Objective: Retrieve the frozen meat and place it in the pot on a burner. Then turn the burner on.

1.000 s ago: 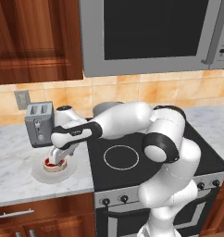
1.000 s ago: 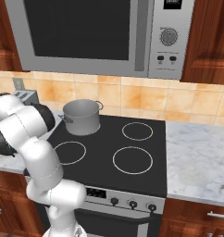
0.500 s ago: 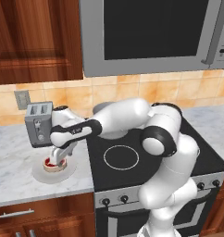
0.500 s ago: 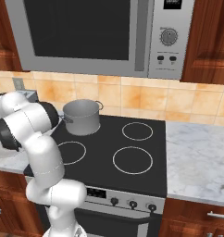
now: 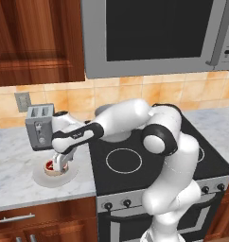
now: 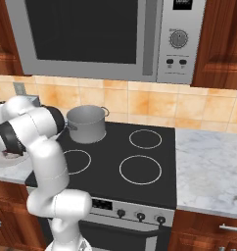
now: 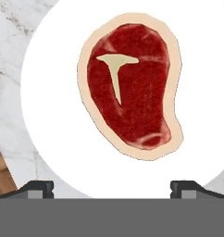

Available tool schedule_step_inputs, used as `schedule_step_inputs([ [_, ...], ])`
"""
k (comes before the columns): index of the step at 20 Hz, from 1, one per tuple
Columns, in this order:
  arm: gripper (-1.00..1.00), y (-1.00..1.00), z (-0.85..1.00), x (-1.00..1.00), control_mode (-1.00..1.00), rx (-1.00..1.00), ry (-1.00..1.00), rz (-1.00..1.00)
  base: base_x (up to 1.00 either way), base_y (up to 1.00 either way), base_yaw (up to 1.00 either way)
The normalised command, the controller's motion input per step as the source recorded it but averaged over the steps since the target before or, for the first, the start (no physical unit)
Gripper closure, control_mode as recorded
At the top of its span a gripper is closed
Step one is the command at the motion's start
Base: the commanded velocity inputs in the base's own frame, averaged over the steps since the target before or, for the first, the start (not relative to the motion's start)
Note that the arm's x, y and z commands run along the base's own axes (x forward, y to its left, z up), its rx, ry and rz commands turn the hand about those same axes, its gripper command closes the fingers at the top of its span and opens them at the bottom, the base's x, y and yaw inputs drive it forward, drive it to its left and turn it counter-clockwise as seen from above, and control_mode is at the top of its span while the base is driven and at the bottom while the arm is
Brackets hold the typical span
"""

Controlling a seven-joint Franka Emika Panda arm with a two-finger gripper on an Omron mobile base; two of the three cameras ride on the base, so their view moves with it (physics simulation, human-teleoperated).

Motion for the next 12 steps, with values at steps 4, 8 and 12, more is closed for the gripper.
schedule_step_inputs([
  [4, -1.00, 0.02, -0.09, 0.08, -1.00, -0.03, 0.00, 0.08, 0.00, 0.00, 0.00],
  [8, -1.00, 0.12, -0.16, 0.11, -1.00, -0.03, 0.00, 0.01, 0.00, 0.00, 0.00],
  [12, -1.00, 0.06, -0.07, 0.14, -1.00, -0.03, -0.02, 0.00, 0.00, 0.00, 0.00],
])
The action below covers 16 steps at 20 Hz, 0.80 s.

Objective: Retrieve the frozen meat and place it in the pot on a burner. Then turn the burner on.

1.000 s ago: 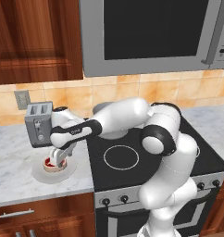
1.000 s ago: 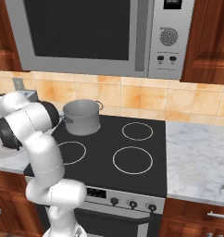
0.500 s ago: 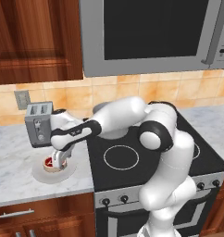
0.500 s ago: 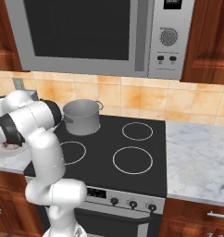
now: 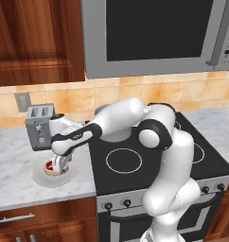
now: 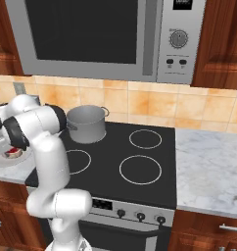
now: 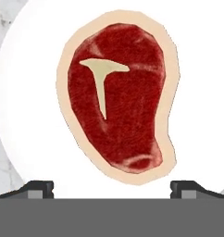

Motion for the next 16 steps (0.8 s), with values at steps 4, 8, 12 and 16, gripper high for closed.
schedule_step_inputs([
  [4, -1.00, 0.03, 0.00, 0.20, -1.00, -0.02, -0.04, 0.00, 0.00, 0.00, 0.00],
  [8, -1.00, 0.09, 0.00, 0.27, -1.00, -0.02, -0.01, 0.00, 0.00, 0.00, 0.00],
  [12, -1.00, 0.16, -0.11, 0.14, -1.00, -0.01, 0.00, 0.00, 0.00, 0.00, 0.00],
  [16, -1.00, 0.19, -0.28, 0.00, -1.00, 0.00, 0.06, 0.00, 0.00, 0.00, 0.00],
])
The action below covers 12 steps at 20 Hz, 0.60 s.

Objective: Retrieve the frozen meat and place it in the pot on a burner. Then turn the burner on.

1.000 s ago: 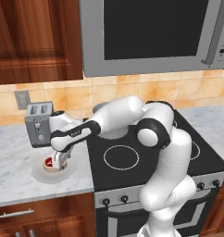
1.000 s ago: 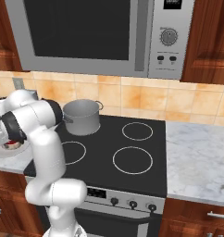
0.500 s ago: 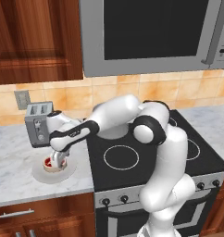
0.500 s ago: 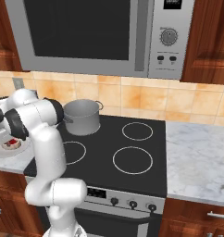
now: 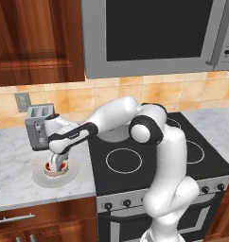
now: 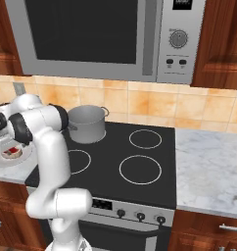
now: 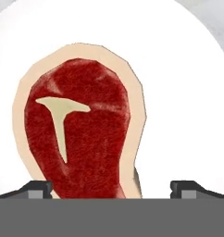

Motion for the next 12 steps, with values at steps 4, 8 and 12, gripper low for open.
schedule_step_inputs([
  [4, -1.00, 0.02, -0.26, 0.00, -1.00, 0.00, 0.08, 0.00, 0.00, 0.00, 0.00],
  [8, -1.00, 0.01, -0.27, -0.01, -1.00, 0.00, 0.05, 0.00, 0.00, 0.00, 0.00],
  [12, -1.00, 0.01, -0.07, 0.00, -1.00, 0.00, 0.01, 0.00, 0.00, 0.00, 0.00],
])
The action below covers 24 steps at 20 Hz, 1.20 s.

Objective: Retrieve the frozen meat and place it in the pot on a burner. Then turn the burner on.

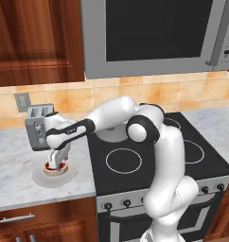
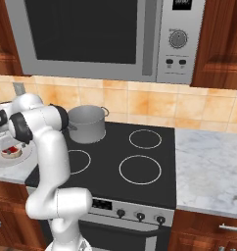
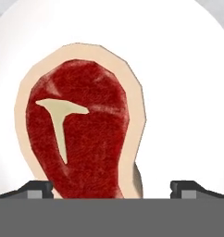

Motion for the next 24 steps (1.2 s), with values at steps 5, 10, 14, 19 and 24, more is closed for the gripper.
schedule_step_inputs([
  [5, -1.00, 0.00, 0.00, 0.00, -1.00, 0.00, 0.00, 0.00, 0.00, 0.00, 0.00],
  [10, -1.00, 0.00, 0.00, -0.01, -1.00, 0.00, 0.00, 0.00, 0.00, 0.00, 0.00],
  [14, -1.00, 0.00, 0.02, -0.04, -1.00, 0.00, 0.00, 0.00, 0.00, 0.00, 0.00],
  [19, -1.00, -0.01, 0.04, 0.00, -1.00, 0.00, 0.00, 0.01, 0.00, 0.00, 0.00],
  [24, -1.00, 0.00, 0.13, -0.03, -1.00, 0.00, 0.03, 0.01, 0.00, 0.00, 0.00],
])
